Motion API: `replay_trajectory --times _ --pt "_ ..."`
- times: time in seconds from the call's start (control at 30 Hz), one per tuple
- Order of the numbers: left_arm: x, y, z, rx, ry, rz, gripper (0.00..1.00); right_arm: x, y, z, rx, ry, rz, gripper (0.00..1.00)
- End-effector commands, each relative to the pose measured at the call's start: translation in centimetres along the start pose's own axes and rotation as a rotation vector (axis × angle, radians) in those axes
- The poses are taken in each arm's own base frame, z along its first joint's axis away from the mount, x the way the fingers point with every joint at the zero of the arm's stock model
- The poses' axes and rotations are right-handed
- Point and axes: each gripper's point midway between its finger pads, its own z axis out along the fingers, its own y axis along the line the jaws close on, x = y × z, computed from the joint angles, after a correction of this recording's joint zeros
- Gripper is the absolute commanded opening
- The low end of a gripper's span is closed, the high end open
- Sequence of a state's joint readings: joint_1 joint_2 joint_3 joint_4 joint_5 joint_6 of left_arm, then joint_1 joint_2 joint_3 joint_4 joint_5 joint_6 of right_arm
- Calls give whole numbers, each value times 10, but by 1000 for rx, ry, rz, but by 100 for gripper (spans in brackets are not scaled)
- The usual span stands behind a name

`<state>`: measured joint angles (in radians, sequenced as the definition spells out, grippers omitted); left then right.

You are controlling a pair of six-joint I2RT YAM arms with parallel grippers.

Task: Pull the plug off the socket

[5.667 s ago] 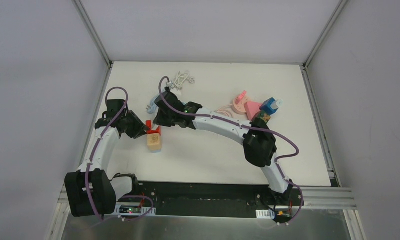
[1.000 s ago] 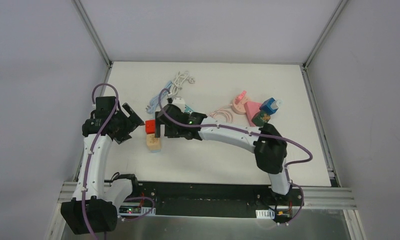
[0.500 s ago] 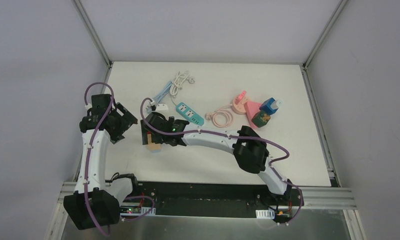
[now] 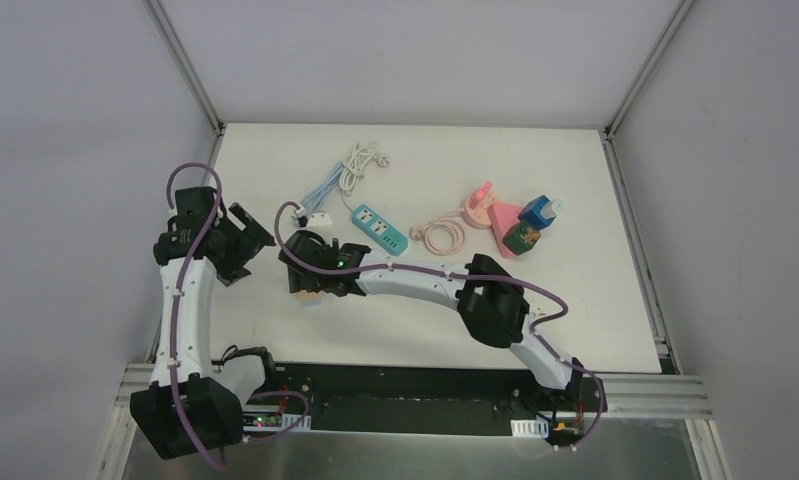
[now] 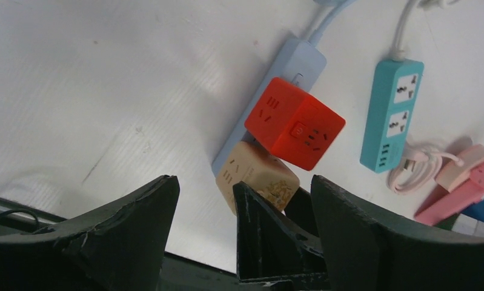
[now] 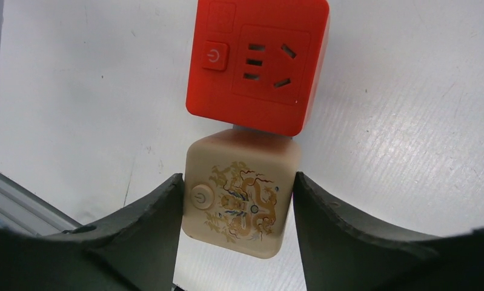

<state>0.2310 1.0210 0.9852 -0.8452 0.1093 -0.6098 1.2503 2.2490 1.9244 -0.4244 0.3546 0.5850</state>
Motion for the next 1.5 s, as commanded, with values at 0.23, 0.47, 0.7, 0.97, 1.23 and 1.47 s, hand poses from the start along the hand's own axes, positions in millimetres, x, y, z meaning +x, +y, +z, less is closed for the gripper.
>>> replay_trajectory --times 0.23,0.47,0.7,0.97,1.23,1.47 --pt "52 -49 9 381 222 -30 86 -16 -36 -53 50 34 -243 50" --pt "72 -56 30 456 337 -94 85 9 -58 -63 20 136 -267 54" --pt "76 -59 46 473 379 -134 82 3 -53 -59 -17 119 -178 81" --pt "77 -55 55 444 378 -128 76 8 -40 -51 -51 148 -158 86" --pt "78 -49 62 413 381 -117 72 17 -47 -35 -1 162 -167 65" --pt "96 -37 73 369 438 -150 65 7 -46 -39 12 134 -162 29"
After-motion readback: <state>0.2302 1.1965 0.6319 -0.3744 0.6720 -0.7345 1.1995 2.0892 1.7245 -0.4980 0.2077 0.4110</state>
